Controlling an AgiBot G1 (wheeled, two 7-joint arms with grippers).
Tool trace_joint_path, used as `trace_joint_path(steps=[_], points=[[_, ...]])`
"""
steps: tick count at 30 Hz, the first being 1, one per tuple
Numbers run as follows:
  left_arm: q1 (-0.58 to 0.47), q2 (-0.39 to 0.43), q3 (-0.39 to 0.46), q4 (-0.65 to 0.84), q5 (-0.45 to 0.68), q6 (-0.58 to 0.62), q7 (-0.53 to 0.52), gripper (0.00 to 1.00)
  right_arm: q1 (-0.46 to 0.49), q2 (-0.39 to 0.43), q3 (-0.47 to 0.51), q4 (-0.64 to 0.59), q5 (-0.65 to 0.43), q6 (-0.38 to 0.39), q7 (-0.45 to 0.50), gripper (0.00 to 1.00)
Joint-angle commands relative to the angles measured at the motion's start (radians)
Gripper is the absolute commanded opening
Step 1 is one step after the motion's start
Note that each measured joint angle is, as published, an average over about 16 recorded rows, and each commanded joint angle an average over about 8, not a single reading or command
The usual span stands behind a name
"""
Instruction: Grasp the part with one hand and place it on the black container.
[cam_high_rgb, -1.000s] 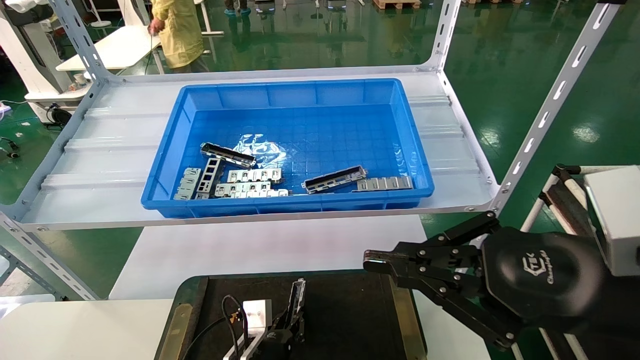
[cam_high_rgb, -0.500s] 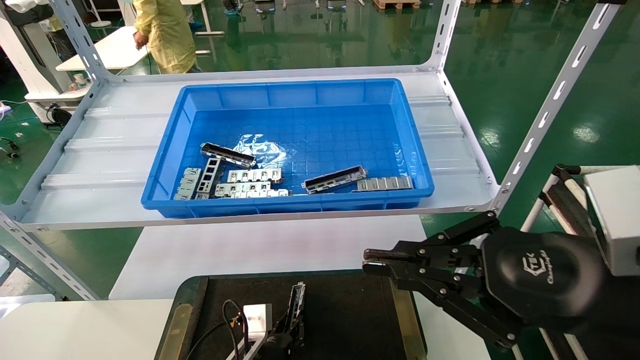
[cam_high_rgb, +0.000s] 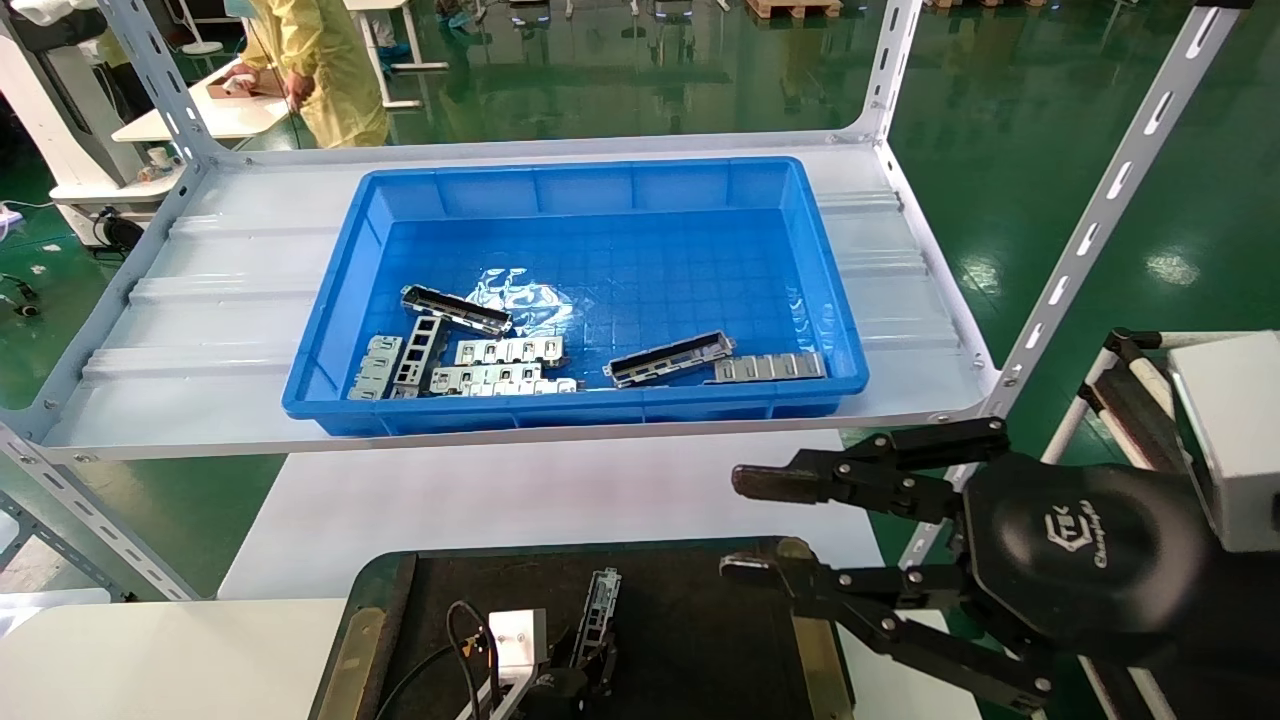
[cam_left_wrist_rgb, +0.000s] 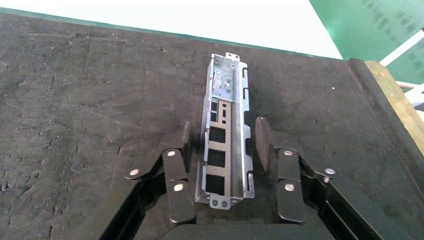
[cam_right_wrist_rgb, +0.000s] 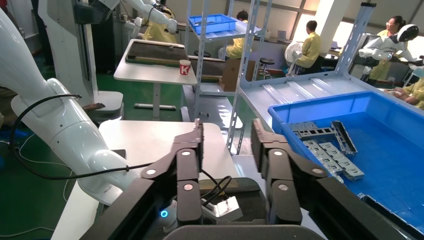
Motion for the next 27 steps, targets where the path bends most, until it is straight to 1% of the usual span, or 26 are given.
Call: trace_joint_path(steps=[1,7,12,21,27], points=[[0.001,0.001,-0.001,-0.002,0.002,-0.002,-0.001,1.0,0.0,0.0,0.0,0.0,0.0,0.0,0.0,1.0],[0.009,-0.042,-0.008,-0.054,0.023,0.02,-0.006,1.0,0.0,0.0,0.0,0.0,0.0,0.0,0.0,1.0],[0.012,-0.108,-0.016,-0.107,0.041,0.085,-0.018,1.0,0.0,0.0,0.0,0.0,0.0,0.0,0.0,1.0],[0.004,-0.254,-0.047,-0.169,0.077,0.301,-0.043,1.0,0.0,0.0,0.0,0.0,0.0,0.0,0.0,1.0],[0.003,-0.334,-0.107,-0.176,0.106,0.467,-0.03,1.0,0.0,0.0,0.0,0.0,0.0,0.0,0.0,1.0]])
